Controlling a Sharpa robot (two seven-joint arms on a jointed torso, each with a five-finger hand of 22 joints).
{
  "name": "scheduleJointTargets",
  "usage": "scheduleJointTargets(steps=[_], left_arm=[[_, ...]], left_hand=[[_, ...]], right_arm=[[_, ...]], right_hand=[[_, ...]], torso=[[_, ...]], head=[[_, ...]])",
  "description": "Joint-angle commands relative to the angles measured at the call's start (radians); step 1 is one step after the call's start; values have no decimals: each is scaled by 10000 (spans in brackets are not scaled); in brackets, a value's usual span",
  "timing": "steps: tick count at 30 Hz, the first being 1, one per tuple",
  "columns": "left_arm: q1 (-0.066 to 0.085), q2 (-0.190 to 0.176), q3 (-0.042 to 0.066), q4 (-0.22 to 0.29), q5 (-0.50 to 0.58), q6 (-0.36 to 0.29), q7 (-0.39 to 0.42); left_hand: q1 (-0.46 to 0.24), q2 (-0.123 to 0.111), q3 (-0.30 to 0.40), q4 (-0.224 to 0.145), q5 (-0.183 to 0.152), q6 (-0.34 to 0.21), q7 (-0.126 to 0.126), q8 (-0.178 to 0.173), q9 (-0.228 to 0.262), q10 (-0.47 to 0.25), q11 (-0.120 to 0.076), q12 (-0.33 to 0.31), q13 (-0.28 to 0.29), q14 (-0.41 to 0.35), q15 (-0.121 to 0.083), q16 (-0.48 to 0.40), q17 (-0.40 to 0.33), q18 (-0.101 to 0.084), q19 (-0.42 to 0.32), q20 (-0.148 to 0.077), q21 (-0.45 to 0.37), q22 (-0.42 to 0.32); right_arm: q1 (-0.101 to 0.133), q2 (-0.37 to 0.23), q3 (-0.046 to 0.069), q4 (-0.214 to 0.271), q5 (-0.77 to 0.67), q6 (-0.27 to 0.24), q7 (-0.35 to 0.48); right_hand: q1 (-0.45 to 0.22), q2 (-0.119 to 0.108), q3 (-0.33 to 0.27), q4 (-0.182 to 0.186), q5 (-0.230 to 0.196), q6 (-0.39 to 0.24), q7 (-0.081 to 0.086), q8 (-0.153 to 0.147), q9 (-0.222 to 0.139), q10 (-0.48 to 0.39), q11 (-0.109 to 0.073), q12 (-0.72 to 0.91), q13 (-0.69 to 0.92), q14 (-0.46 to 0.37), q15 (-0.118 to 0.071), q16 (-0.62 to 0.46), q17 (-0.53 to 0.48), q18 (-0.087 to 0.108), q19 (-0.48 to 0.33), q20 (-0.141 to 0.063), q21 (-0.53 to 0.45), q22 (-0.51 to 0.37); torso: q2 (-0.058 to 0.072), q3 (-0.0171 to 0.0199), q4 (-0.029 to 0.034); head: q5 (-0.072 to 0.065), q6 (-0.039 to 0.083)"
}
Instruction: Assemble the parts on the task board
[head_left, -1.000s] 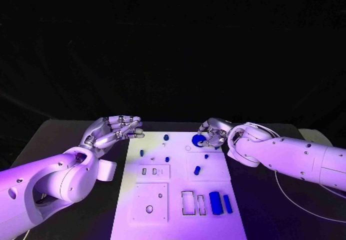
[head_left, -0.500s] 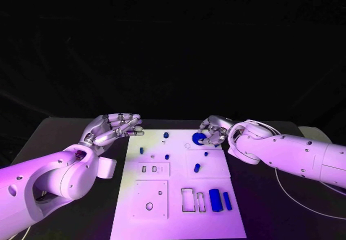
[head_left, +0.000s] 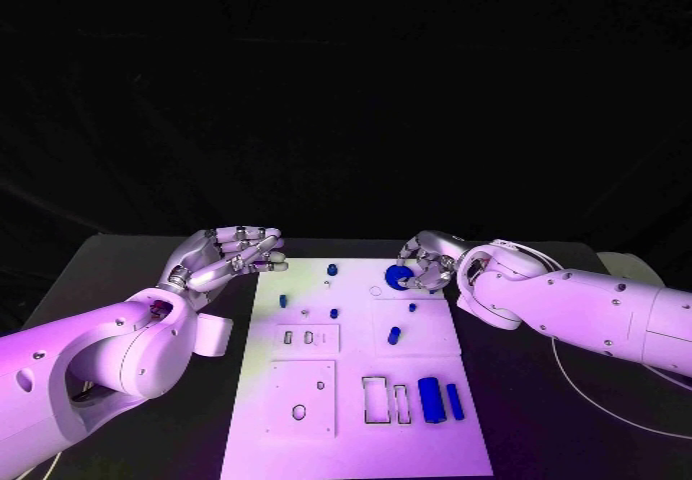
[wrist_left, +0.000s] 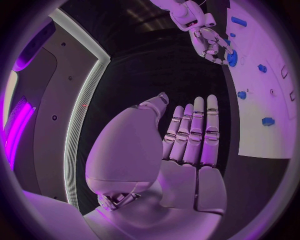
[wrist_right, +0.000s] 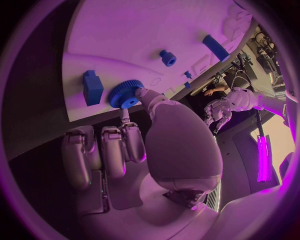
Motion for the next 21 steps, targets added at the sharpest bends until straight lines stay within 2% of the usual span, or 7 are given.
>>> scheduleJointTargets(steps=[1,8,12,21], left_arm=[[11,19,7,10,-28,137,48],[11,27,7,1,-28,140,53],[11,36,7,-11,-28,146,54],[11,54,7,-17,-28,176,34]], left_hand=[[-100,-10,57,-24,18,-60,146,-50,-14,10,65,-24,-2,-69,8,-42,11,128,6,60,-62,-17],[-98,-6,67,-36,18,-59,149,-52,-15,14,67,-33,-2,-85,12,-57,15,128,-1,63,-69,-24],[-99,-5,69,-38,17,-59,150,-52,-15,15,68,-36,-2,-89,13,-61,16,128,-4,64,-71,-26],[-99,-3,72,-41,17,-59,151,-52,-15,17,69,-39,-1,-93,14,-66,17,128,-6,66,-74,-28]], right_arm=[[-38,-10,-17,87,-523,-444,139],[-50,-28,-15,347,-1051,-1254,362],[-46,-63,-8,693,-1476,-1584,291],[16,58,12,1420,-2724,-1841,-41]], right_hand=[[142,55,246,-45,108,256,-82,132,35,183,-38,196,1545,916,-23,74,2043,-141,1028,25,43,2627],[4,82,522,-51,39,592,-200,236,48,316,-136,370,1686,931,-105,98,2110,-141,1028,-45,43,2627],[-92,34,569,-43,73,673,-232,258,54,388,-164,464,1763,949,-132,125,2194,-141,1028,-71,43,2627],[-164,-1,599,-34,96,721,-255,268,60,417,-184,498,1791,959,-149,140,2236,-141,1028,-89,43,2627]], torso=[[-1,-3,2],[-4,-2,2],[-8,-5,1],[-7,-14,5]], head=[[-2,-7],[4,4],[5,19],[25,28]])
